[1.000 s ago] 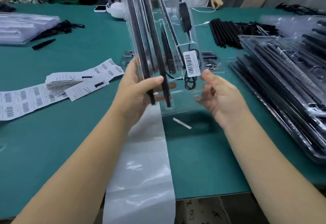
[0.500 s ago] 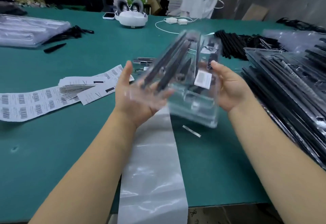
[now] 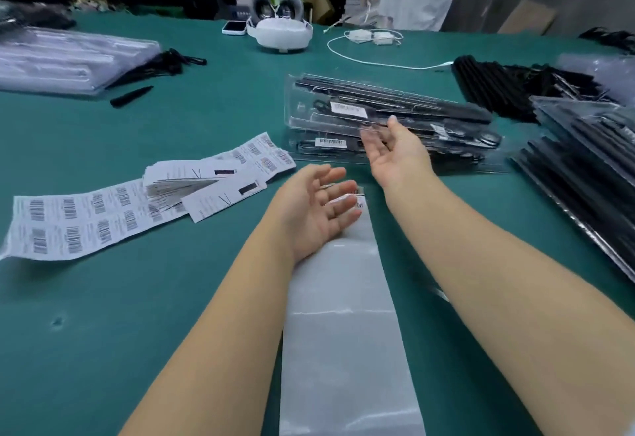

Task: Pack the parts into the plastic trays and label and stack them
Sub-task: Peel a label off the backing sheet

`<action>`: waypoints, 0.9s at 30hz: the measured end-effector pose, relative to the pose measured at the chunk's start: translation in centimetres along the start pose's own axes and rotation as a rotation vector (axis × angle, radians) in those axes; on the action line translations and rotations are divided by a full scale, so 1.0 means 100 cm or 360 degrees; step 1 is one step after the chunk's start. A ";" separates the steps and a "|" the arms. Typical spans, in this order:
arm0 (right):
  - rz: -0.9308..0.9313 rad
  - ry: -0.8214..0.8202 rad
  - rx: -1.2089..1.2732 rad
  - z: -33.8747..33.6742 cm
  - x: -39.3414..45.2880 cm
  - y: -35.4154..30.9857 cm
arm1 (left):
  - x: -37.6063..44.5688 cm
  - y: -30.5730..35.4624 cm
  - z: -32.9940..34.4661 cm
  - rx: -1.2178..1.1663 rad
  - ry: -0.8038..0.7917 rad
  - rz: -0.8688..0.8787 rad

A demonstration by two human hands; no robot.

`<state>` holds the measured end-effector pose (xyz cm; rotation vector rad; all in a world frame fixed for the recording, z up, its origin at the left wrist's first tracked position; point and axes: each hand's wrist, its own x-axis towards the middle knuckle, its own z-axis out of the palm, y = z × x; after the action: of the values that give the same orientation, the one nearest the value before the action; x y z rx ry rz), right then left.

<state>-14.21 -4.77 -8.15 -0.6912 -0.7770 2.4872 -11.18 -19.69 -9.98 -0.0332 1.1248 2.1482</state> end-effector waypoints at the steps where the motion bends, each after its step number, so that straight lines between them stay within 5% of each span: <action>1: -0.0008 0.0033 -0.0005 0.001 0.005 0.001 | 0.001 0.001 -0.001 0.0017 -0.0012 -0.0002; 9: -0.0122 0.0239 -0.0286 0.003 0.016 0.009 | 0.004 0.001 -0.003 0.0110 -0.0063 0.0011; 14: 0.0021 0.0266 -0.1173 -0.005 0.014 0.000 | 0.004 0.001 -0.003 0.0143 -0.0065 0.0024; 18: 0.0206 0.0022 -0.1848 -0.006 0.003 -0.008 | 0.005 0.000 -0.003 0.0170 -0.0079 0.0025; 20: -0.0202 -0.0062 -0.2461 -0.007 0.002 -0.012 | 0.005 0.000 -0.004 0.0180 -0.0083 0.0024; 23: -0.1488 -0.0239 -0.3469 -0.021 0.008 -0.020 | 0.005 0.000 -0.003 0.0183 -0.0081 0.0026; 27: -0.1243 -0.0369 -0.3833 -0.051 0.026 -0.035 | 0.004 0.000 -0.003 0.0193 -0.0081 0.0021</action>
<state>-12.41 1.25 -10.50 -0.3378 -2.9636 -0.0958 -11.61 -19.66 -10.30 0.0832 1.2262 2.0768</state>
